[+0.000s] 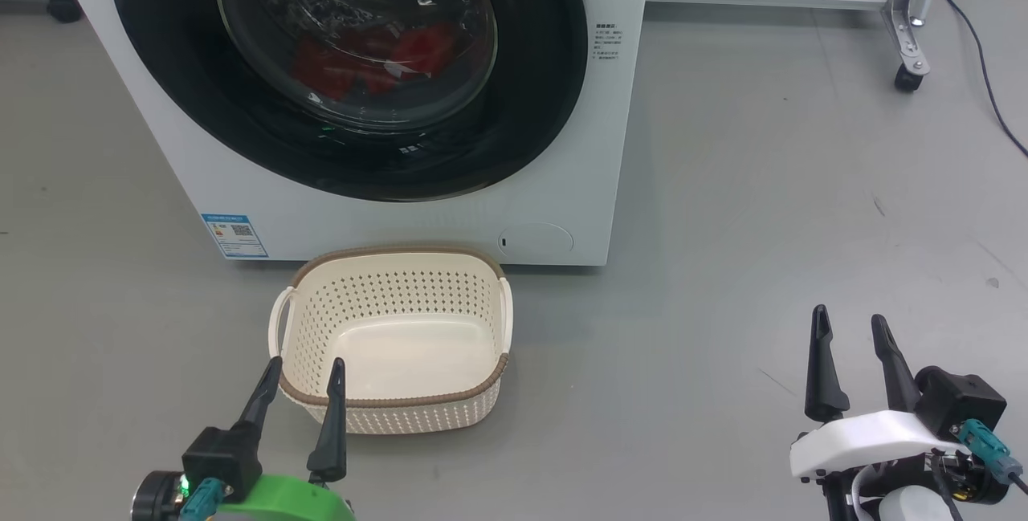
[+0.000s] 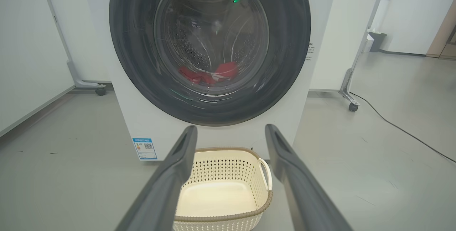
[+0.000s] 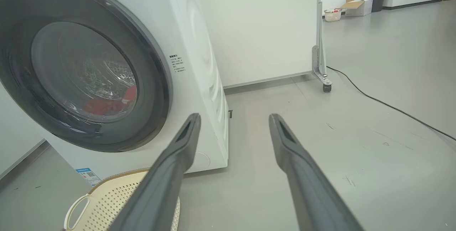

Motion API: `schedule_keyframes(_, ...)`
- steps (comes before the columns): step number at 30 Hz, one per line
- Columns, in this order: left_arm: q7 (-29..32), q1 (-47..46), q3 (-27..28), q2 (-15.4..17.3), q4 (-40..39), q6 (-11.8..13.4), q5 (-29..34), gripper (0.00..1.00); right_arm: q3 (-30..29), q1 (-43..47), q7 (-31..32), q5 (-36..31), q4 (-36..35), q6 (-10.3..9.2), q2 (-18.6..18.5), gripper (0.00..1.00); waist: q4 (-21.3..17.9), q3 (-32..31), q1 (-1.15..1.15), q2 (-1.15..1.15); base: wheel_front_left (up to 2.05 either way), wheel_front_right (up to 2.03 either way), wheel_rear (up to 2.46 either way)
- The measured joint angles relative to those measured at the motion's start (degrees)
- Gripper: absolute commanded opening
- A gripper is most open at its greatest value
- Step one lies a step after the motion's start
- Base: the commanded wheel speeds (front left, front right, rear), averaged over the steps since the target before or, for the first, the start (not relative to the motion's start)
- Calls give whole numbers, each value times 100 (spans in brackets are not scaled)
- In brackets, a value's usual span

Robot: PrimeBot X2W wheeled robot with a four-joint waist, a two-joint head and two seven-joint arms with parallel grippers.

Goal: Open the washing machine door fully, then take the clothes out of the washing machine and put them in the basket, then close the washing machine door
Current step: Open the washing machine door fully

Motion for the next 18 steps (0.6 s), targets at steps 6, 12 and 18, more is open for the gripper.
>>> schedule_keyframes(6, 0, 0, -22, 0, 7, 0, -1, 100, 12, 0, 0, -9, 4, 7, -3, 4, 21, 8, 0, 0, 0, 0, 0)
schedule_keyframes(12, 0, -4, -76, -2, -3, 0, -1, 100, 40, -63, -1, -83, -51, 32, -66, 0, 61, 90, 0, 0, 0, 0, 0)
schedule_keyframes(18, 0, -26, -104, -3, -19, -1, 0, 100, 18, -220, -7, -55, -98, 111, -69, 0, 120, 238, 0, 0, 0, 0, 0)
